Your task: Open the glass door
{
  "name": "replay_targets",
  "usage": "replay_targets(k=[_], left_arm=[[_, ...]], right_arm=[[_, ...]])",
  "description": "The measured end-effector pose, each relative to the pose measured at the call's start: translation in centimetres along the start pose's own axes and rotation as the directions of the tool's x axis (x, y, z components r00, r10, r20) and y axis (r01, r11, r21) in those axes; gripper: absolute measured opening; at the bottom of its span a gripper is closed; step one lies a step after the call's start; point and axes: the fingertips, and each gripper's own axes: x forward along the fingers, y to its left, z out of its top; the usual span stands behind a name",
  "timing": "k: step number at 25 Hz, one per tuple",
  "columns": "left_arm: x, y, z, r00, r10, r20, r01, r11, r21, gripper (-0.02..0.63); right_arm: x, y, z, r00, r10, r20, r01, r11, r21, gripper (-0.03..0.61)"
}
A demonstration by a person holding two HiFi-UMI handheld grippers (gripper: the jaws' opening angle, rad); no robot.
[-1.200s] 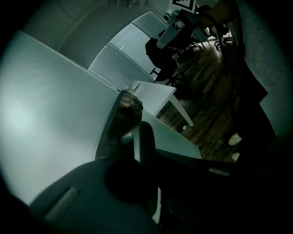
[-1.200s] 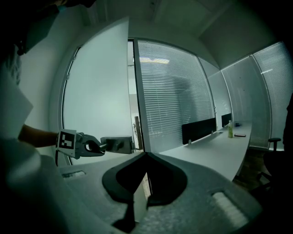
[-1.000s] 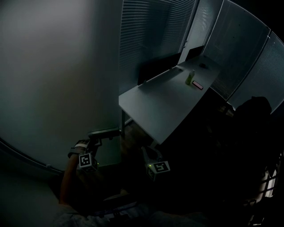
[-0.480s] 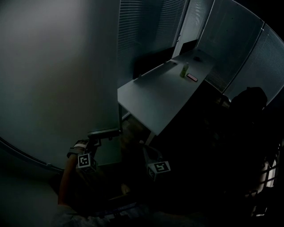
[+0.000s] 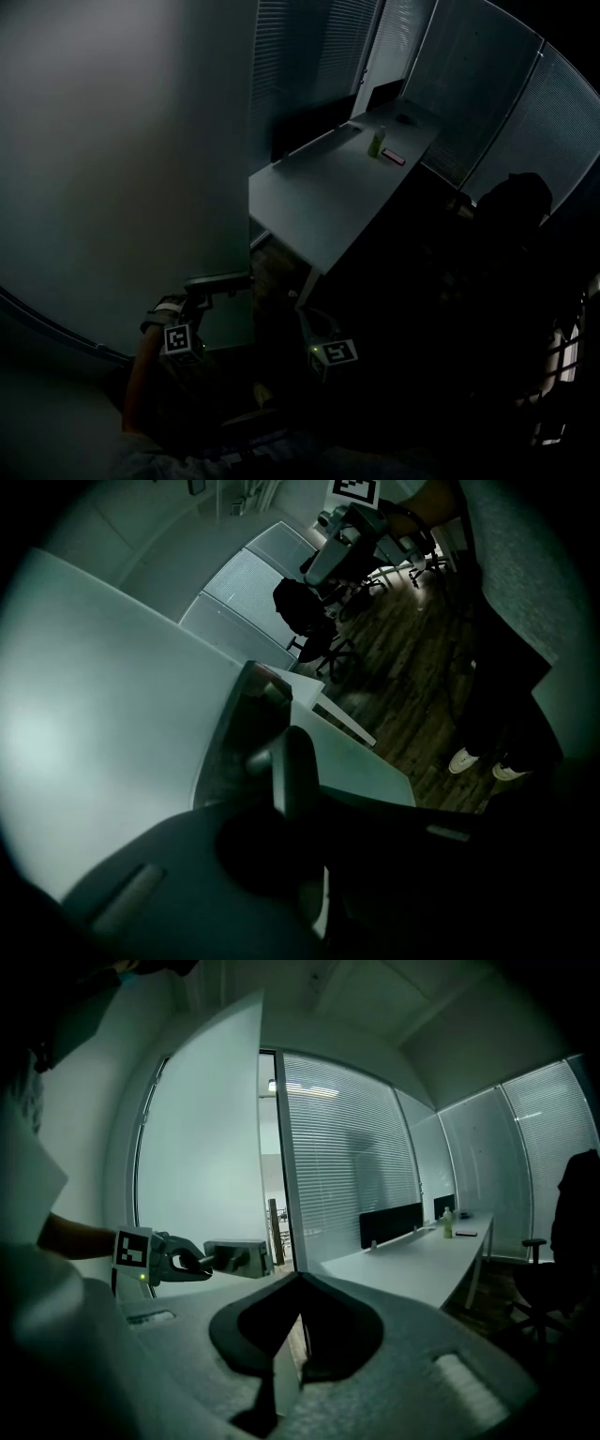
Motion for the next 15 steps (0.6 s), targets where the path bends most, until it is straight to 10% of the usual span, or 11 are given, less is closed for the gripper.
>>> replay_targets(k=[15], left_arm=[[-2.3,-2.7,0.9,1.0,0.009,0.007,-0.009,0.999,0.045,0.002]], right_arm=[[-7.1,1.5,-1.5,0.997,-0.073,0.017,0.073,0.997,0.003,0.003]])
